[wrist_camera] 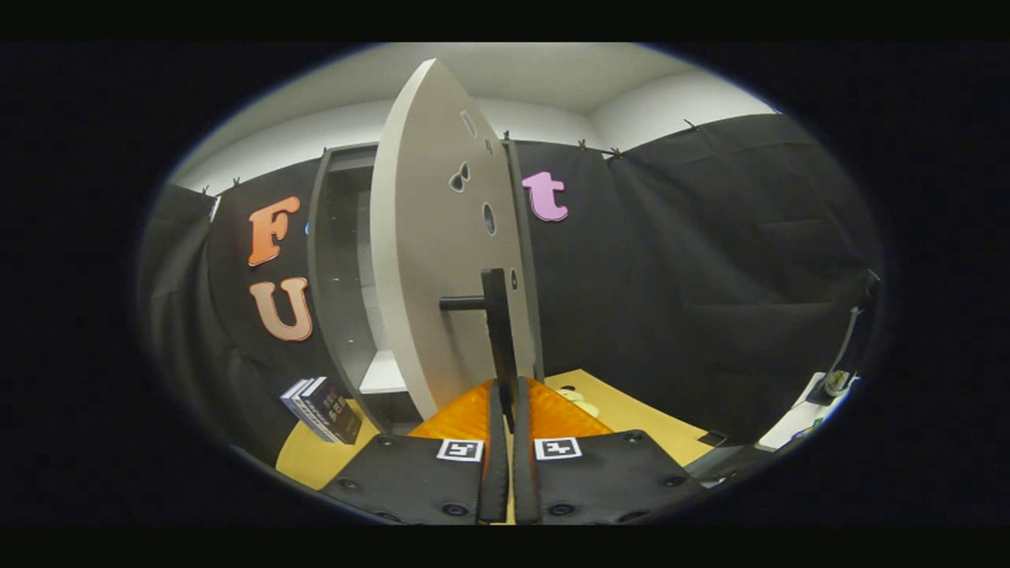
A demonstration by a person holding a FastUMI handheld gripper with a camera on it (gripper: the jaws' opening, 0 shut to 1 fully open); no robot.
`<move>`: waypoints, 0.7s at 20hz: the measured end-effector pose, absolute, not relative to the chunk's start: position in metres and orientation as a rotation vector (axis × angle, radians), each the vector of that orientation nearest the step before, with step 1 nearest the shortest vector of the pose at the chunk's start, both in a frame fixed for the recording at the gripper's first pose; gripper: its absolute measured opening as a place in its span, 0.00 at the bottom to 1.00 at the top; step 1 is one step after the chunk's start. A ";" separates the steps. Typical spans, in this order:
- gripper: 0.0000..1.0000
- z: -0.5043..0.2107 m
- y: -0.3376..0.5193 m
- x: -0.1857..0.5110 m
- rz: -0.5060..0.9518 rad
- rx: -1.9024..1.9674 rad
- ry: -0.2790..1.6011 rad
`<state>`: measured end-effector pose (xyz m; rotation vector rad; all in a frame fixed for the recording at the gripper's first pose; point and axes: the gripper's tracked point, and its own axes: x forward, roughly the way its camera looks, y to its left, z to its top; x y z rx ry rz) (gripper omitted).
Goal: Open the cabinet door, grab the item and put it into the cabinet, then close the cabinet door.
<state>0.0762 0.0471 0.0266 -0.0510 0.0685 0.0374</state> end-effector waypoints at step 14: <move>0.08 0.021 0.001 0.064 -0.192 -0.046 0.033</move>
